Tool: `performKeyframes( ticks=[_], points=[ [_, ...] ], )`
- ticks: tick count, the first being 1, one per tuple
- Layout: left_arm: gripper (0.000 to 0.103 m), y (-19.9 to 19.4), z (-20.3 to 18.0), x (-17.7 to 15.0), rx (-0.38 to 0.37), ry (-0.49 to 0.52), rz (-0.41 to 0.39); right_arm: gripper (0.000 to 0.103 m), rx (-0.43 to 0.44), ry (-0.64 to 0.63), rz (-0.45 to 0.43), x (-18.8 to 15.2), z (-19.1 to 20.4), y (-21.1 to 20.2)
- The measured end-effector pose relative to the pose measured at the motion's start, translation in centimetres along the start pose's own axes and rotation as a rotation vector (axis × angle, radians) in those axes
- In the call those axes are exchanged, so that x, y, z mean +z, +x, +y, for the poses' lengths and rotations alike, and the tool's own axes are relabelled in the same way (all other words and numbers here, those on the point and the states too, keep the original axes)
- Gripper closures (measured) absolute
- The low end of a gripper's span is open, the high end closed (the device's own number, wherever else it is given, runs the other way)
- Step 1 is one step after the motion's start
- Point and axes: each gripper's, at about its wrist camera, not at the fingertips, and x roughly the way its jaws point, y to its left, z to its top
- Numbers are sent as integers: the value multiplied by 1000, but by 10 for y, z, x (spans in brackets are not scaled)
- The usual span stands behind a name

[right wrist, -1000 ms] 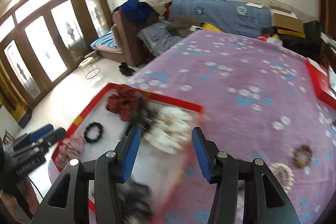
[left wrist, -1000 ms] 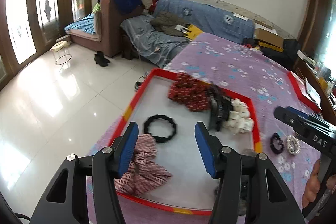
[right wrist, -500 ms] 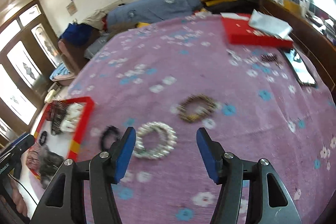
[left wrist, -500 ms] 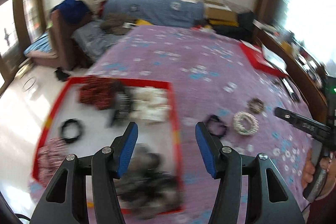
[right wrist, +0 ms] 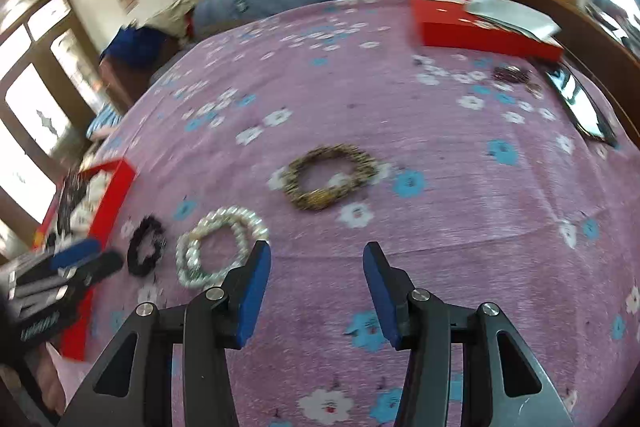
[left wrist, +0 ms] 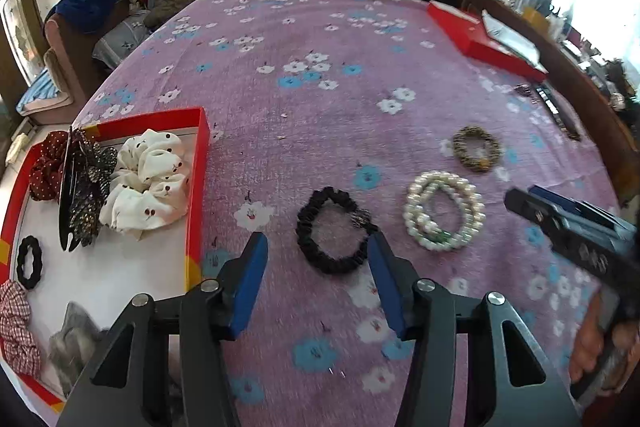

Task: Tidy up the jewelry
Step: 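Grasp the black beaded hair tie with left tool while right tool grasps green-bead pearl bracelet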

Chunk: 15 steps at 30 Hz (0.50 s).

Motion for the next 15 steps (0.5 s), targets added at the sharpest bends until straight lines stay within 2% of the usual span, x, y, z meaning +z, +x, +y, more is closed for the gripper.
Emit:
performKeyframes(
  ticks=[1,3,4,6,7,9,15],
  points=[
    [52,5,0,1,5,0,3,53,-7,-25,2,-2,5,3],
    [53,16,-2,3,11,2,19,68,-25,-78,9,-4,17,10],
    [54,23,-4,3,13,6,33,71,-31,-93,11,-5,20,13],
    [65,30,-5,2,14,13,55,76,-57,-121,6,-4,27,19],
    [66,29,-8,1,26,25,39,77,-70,-129,3,-3,29,21],
    [76,29,-11,1,21,43,39,77,-80,-139,0,0,32,24],
    [85,25,-15,-4,5,56,34,76,-54,-86,-4,8,27,28]
  ],
)
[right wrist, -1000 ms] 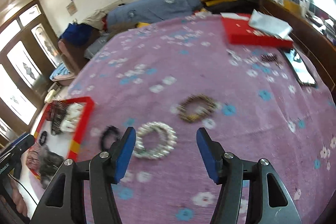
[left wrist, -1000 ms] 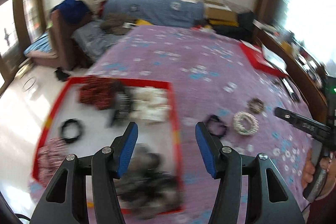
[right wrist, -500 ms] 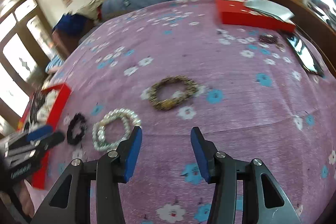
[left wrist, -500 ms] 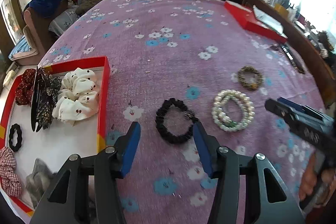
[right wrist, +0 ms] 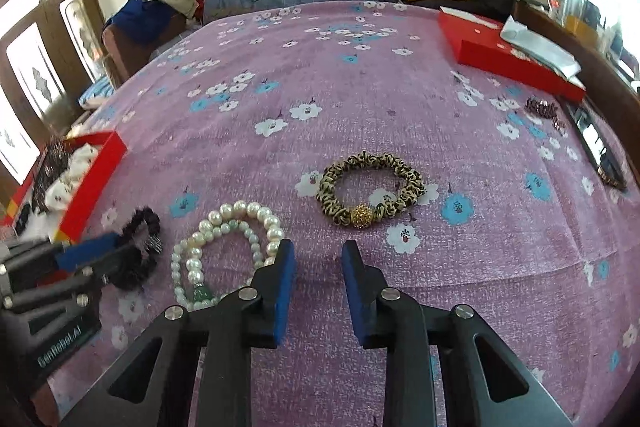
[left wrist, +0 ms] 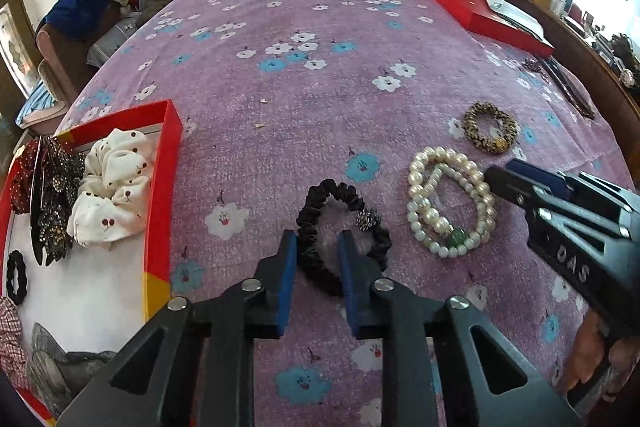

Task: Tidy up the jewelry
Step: 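Grasp the black beaded hair tie with left tool while right tool grasps green-bead pearl bracelet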

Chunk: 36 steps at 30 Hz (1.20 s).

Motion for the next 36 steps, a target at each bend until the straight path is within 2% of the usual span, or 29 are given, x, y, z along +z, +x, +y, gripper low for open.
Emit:
performKeyframes(
  ticks=[6,13,18,21,22,24,25,30,36],
  points=[
    [85,-8,-4,-12,-34,20,9,77,6,9,-2,3,2,1],
    [85,-19,-4,-28,-68,23,33,76,67,46,-25,7,0,-6],
    [85,-21,-8,-31,-44,41,15,76,51,10,21,9,11,9],
    [85,-21,-7,-31,-49,34,13,76,15,-24,20,11,19,11],
    [85,-21,-6,-31,-51,33,13,77,5,-35,25,11,20,11],
    [85,-21,-6,-31,-53,28,17,90,-33,-47,39,11,21,11],
    [85,-21,-5,-31,-55,23,20,92,-49,-51,43,10,19,10],
    [85,-23,-3,-33,-74,28,28,92,-123,-3,55,-9,-22,-12],
    [85,-24,-2,-34,-82,29,21,92,-164,114,79,-53,-89,-58]
  ],
)
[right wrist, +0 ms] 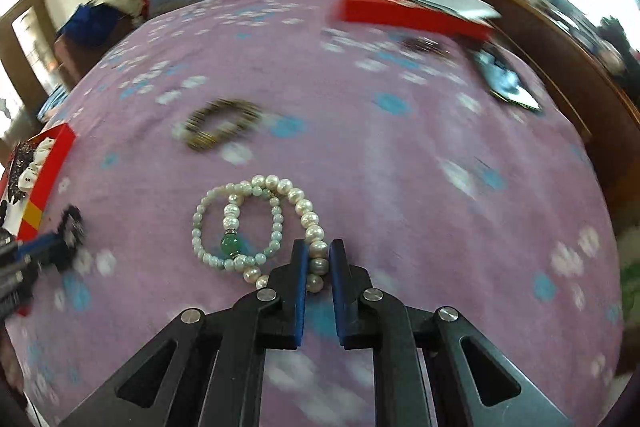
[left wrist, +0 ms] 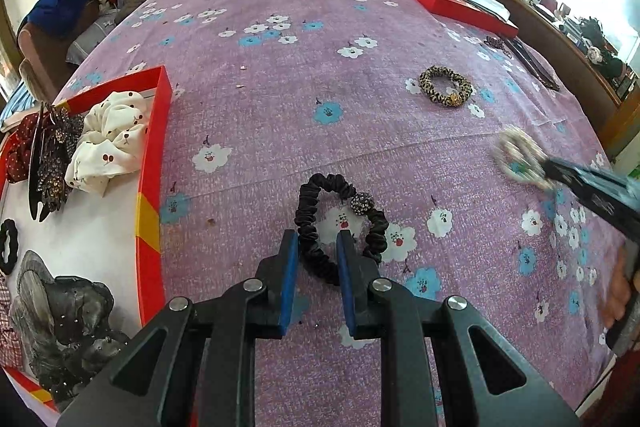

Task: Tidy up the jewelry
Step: 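Grasp the black beaded hair tie with left tool while right tool grasps green-bead pearl bracelet, then carry the hair tie and pearl bracelet over the red-rimmed tray with both tools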

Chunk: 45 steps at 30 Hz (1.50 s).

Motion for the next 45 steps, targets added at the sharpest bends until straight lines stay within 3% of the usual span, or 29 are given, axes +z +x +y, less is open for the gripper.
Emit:
performKeyframes(
  ticks=[5,10,13,16,17,18,19,22,28,38,45],
  points=[
    [79,-1,-1,-2,-12,-3,-13,91,22,48,10,-28,-31,-22],
    [78,0,-1,-2,-14,-13,-16,90,-6,25,-33,-36,-26,-24],
    [78,0,-1,-2,-18,-8,-18,78,-6,28,-61,-34,-21,-21],
    [80,0,-3,-3,-5,11,-26,76,-5,23,-81,-31,-17,-18],
    [85,0,-4,-4,15,15,-30,77,0,22,-85,-30,-16,-17],
    [92,0,-5,-4,38,16,-32,91,15,16,-95,-28,-16,-16],
    [96,-1,-5,-4,43,7,-28,93,27,7,-103,-27,-15,-15],
    [96,-8,0,-3,-8,-44,-24,93,60,21,-114,-24,-16,-16],
    [96,-52,0,-6,-23,-47,-130,93,89,47,-224,-19,-14,-55],
    [96,-95,19,-18,-109,-145,-186,93,119,38,-340,-18,-1,-115],
    [96,-111,27,-29,-116,-171,-205,92,285,14,-368,-22,20,-144]
  ],
)
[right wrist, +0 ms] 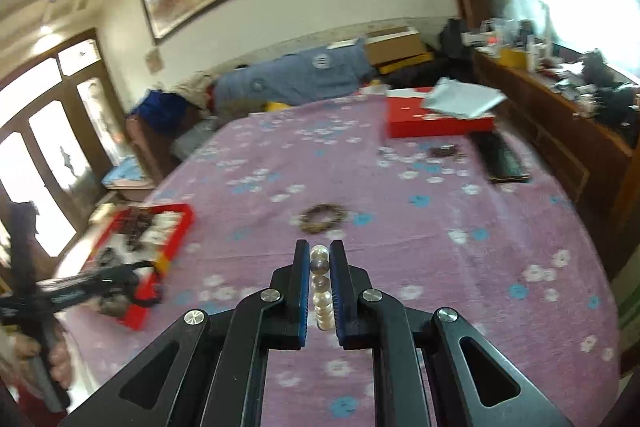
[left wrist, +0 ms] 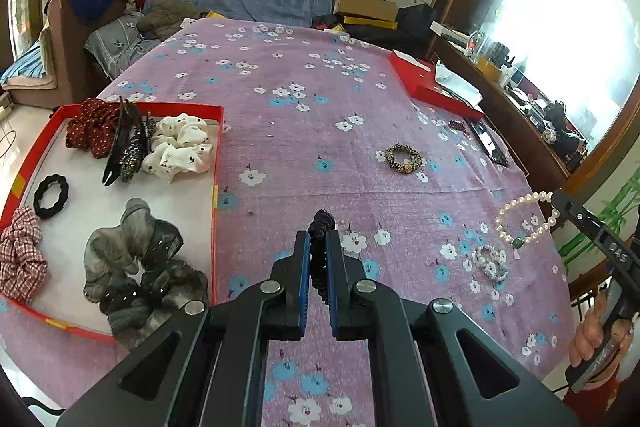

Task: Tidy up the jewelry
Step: 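Carry the hair tie and pearl bracelet over the red-rimmed tray with both tools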

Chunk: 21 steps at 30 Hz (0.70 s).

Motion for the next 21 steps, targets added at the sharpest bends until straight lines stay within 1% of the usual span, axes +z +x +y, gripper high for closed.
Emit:
performKeyframes(
  ticks=[2,6,13,16,21],
  points=[
    [96,-3,2,-2,0,-4,-4,92,21,-8,5,0,9,-1],
    [96,-12,7,-4,1,-14,-18,92,31,-42,13,-3,26,-1],
    [96,-28,38,-7,17,-89,-46,92,47,-84,31,-6,50,5],
    [96,-33,55,-8,35,-134,-56,92,63,-104,44,-6,61,10],
    [96,-43,87,-8,91,-205,-81,92,93,-150,70,-5,87,23]
  ],
)
